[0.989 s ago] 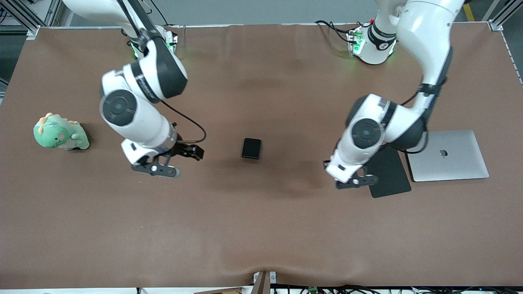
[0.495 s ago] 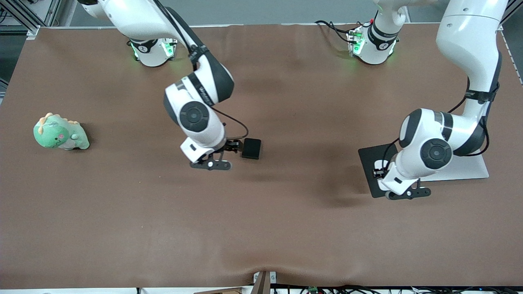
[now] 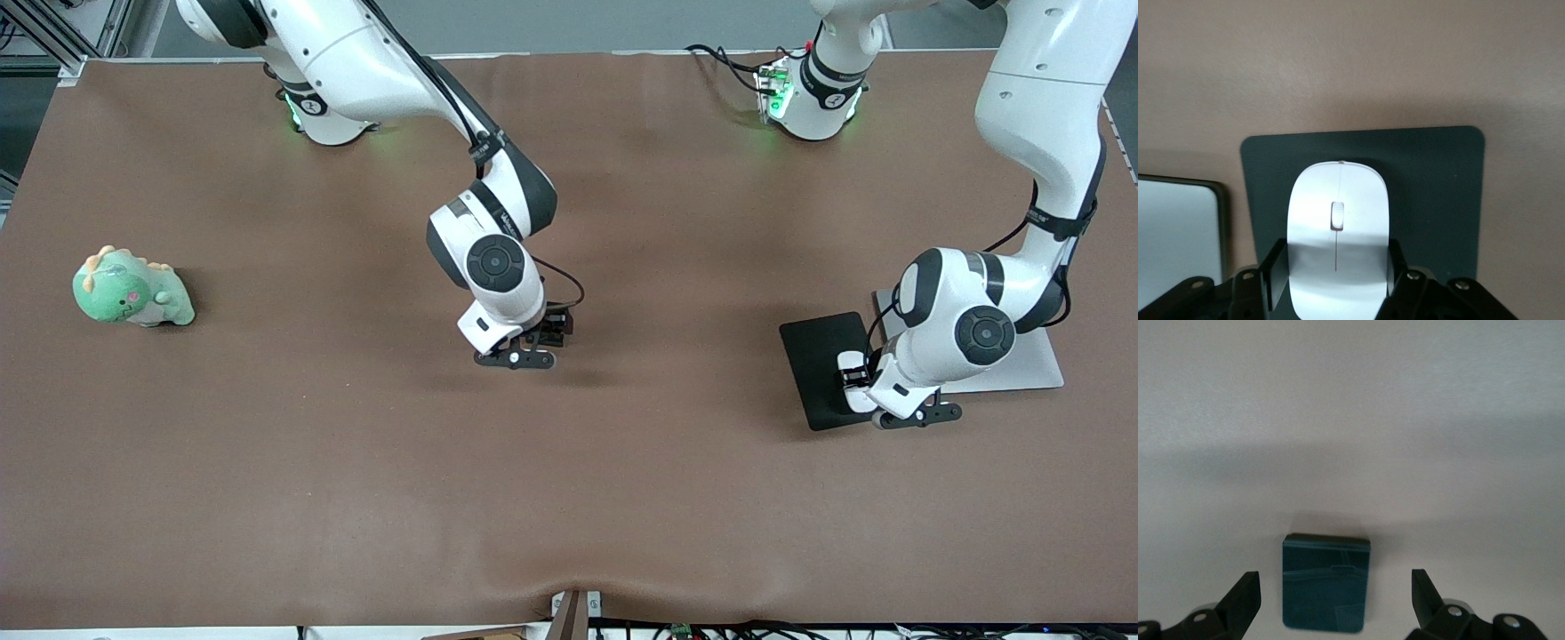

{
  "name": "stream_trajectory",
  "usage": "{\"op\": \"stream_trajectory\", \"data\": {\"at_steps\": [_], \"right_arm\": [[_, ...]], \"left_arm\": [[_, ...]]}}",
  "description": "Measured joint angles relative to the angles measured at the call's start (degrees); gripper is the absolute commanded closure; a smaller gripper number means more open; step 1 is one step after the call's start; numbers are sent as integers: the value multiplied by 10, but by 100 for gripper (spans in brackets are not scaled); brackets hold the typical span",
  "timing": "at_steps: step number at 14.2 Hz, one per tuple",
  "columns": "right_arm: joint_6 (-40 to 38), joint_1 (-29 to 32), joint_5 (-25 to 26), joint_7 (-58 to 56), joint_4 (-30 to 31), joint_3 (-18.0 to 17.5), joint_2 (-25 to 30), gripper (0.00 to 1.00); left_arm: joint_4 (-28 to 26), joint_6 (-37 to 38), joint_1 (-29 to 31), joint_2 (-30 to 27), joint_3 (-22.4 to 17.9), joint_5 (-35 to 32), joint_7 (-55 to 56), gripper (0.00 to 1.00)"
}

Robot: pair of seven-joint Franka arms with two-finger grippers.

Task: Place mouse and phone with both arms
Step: 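Carry the mouse to the pad while the right gripper grasps the phone, then open the left gripper to release the mouse onto the dark pad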

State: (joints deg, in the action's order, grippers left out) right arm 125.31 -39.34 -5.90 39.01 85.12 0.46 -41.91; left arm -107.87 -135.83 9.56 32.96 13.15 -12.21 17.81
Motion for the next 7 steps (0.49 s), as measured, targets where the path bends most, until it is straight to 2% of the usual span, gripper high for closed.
{"op": "stream_trajectory", "data": {"at_steps": [4,5,6,7], "right_arm": [[35,-15,0,-17,-2,0,-33,0],[41,-16,0,-18,-3,0,-38,0],[47,-16,0,-18,-3,0,-42,0],[53,-16,0,-18,-4,1,-45,0]], "left_arm": [[-6,-13,-1,11,3,0,0,85],[-6,-13,-2,11,3,0,0,74],[-6,-13,-2,11,3,0,0,50],[-6,-13,-2,11,3,0,0,2]]}}
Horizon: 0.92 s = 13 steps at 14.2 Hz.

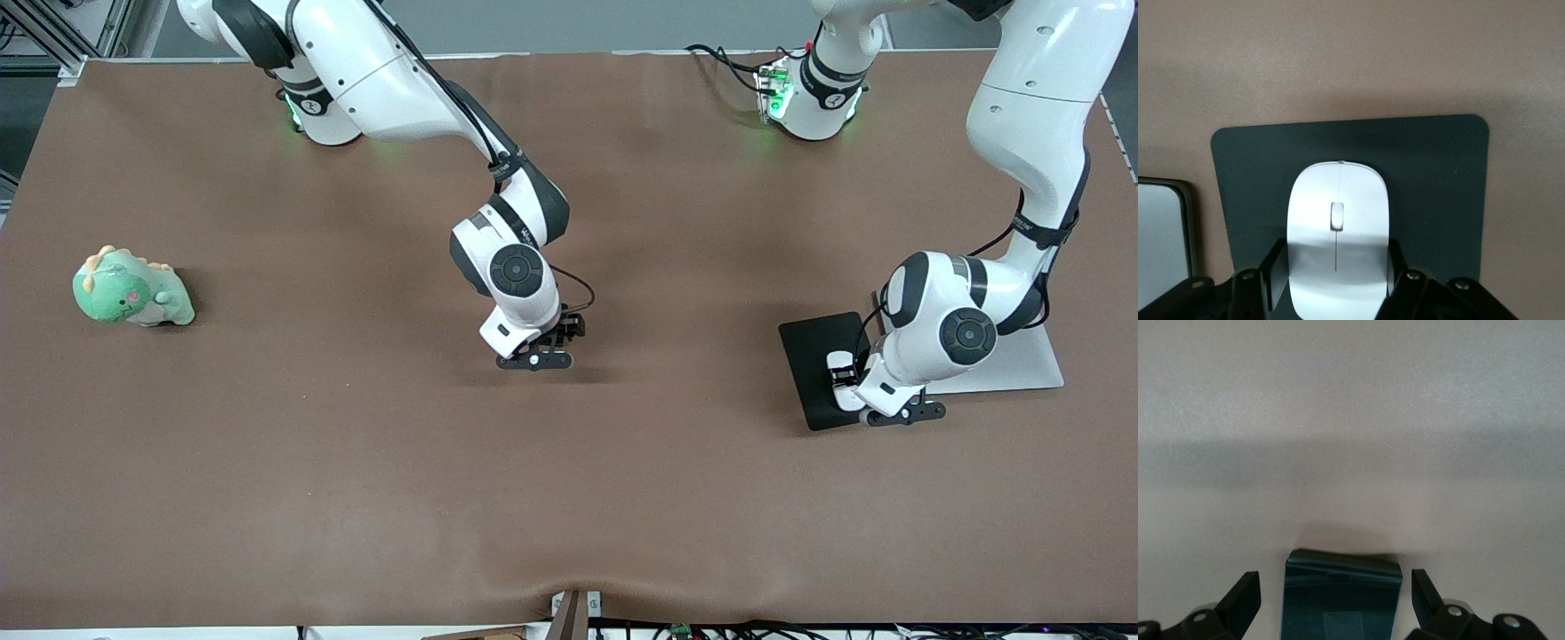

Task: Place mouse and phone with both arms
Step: 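Open the left gripper to release the mouse onto the dark pad, then carry the phone toward the green plush while the left gripper withdraws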

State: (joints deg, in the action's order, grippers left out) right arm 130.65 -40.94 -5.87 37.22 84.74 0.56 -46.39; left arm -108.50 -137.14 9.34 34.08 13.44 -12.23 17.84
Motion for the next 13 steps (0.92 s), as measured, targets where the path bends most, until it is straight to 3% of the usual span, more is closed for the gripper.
{"op": "stream_trajectory", "data": {"at_steps": [6,10,11,12,13], "right_arm": [[5,0,-1,0,-1,1,-6,0],[3,-1,-2,7,4,0,-11,0],[3,-3,-2,9,6,0,-13,28],[3,-5,-2,15,6,0,-14,78],[3,-7,-2,24,6,0,-15,97]], "left_arm": [[8,2,-2,-16,10,0,1,0],[44,79,-2,-106,22,0,3,0],[56,103,-1,-130,22,0,2,0],[67,129,0,-155,22,0,1,0],[78,151,1,-177,22,0,1,0]]}}
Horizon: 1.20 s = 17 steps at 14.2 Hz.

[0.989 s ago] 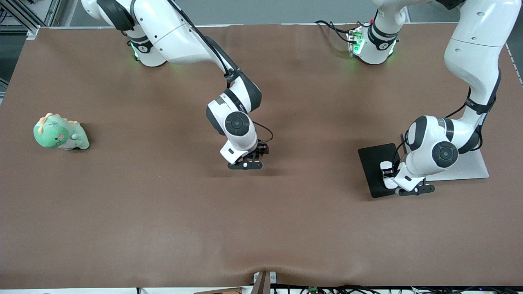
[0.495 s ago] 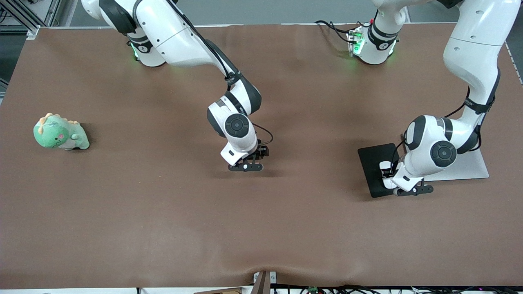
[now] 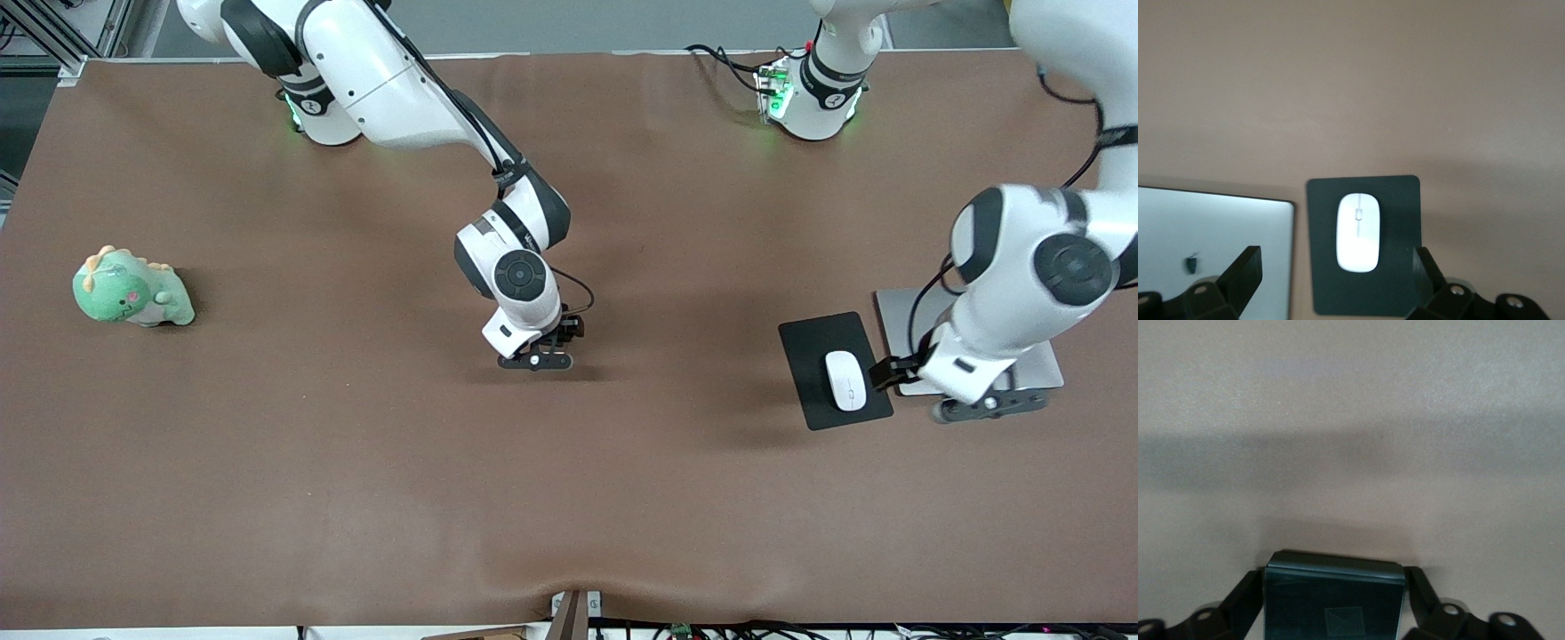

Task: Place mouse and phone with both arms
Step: 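Carry the phone toward the green plush while the left gripper withdraws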

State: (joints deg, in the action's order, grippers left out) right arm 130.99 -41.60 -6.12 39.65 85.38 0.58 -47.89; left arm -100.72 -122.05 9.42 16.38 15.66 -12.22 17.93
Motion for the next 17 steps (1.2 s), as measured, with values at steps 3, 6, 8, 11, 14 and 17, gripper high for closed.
{"op": "stream_trajectory", "data": {"at_steps": [3,6,8,11,14,17], "right_arm": [[-2,-3,0,12,-1,0,1,100],[-14,1,0,14,-4,6,8,100],[-72,20,0,14,-8,15,39,100],[-154,96,1,-27,1,22,115,100],[-166,215,2,-183,66,25,174,100],[-158,323,1,-322,122,25,187,100]], "left_arm": [[44,94,0,-58,2,0,-2,0],[104,194,-2,-86,16,19,-12,0],[137,233,-7,-97,17,40,-26,0],[147,269,-65,-123,-38,56,-43,0],[147,304,-156,-145,-154,84,-84,0],[147,335,-177,-162,-198,107,-102,0]]}}
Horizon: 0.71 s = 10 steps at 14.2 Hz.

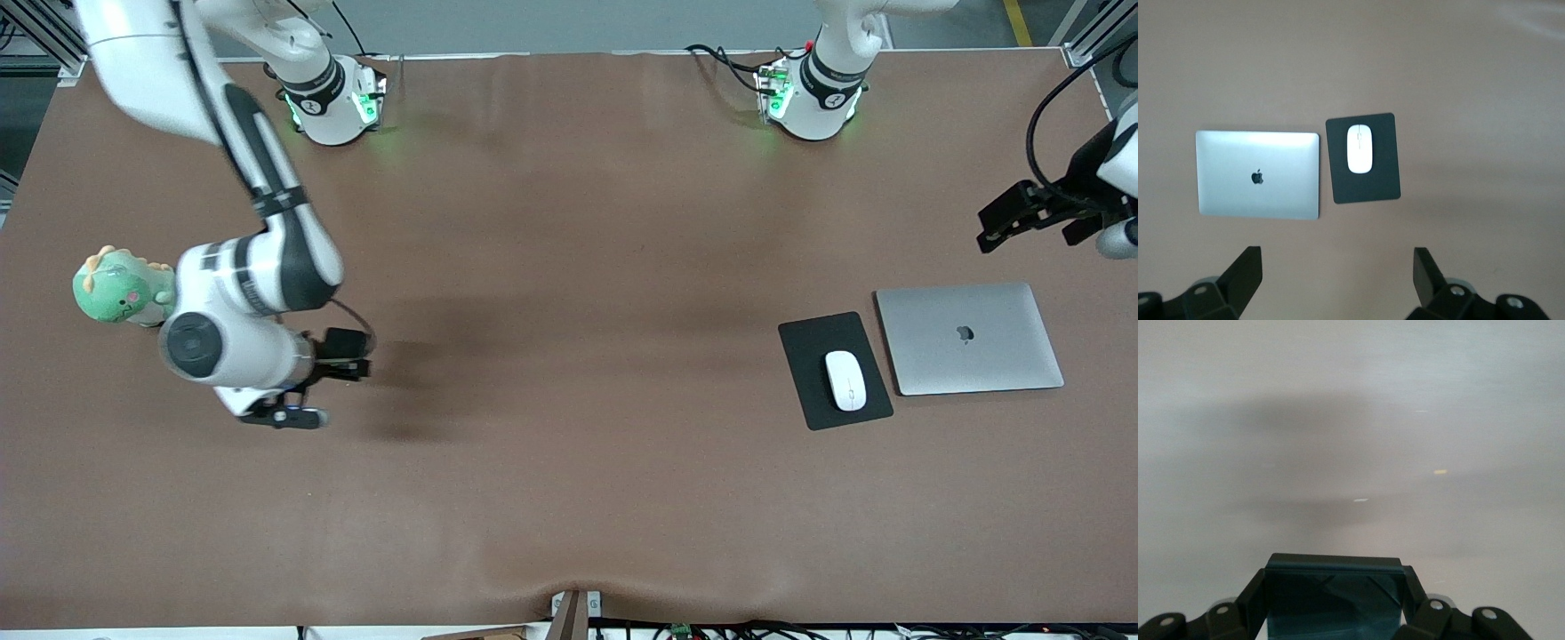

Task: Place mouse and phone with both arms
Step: 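Carry the phone toward the green plush while the left gripper withdraws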

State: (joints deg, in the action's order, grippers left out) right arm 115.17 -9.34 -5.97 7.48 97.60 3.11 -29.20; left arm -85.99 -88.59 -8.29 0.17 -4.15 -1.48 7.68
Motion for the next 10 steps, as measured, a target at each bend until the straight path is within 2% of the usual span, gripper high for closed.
{"op": "stream_trajectory", "data": {"at_steps": [2,5,8,10], "right_arm": [[26,54,0,-84,35,0,6,100],[119,118,1,-189,105,0,16,100],[210,144,30,-217,171,9,18,100],[221,145,42,-219,186,28,18,100]], "left_arm": [[0,14,-1,-6,0,2,0,0],[0,30,-5,-8,0,2,0,0],[-2,32,-9,-8,1,2,0,0],[-1,32,-9,-8,1,2,0,0]]}}
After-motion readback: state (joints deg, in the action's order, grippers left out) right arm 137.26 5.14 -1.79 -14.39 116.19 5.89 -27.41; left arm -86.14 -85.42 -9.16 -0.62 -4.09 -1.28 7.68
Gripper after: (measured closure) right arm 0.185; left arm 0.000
